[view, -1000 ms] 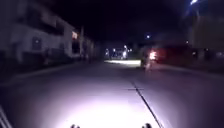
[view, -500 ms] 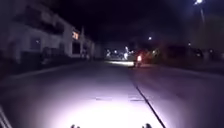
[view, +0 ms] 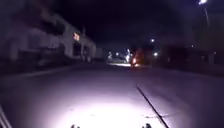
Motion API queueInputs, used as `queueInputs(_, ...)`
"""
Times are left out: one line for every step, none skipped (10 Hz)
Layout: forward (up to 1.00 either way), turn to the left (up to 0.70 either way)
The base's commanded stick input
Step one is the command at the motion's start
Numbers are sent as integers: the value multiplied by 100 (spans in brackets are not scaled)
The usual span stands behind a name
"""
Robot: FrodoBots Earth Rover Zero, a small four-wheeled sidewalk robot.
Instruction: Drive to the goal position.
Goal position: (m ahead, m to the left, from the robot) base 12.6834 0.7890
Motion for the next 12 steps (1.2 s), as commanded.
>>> queueInputs(85, 0)
queueInputs(85, 0)
queueInputs(85, 0)
queueInputs(85, 0)
queueInputs(85, 0)
queueInputs(85, 0)
queueInputs(85, 0)
queueInputs(85, 0)
queueInputs(85, 0)
queueInputs(85, 0)
queueInputs(85, 0)
queueInputs(85, 0)
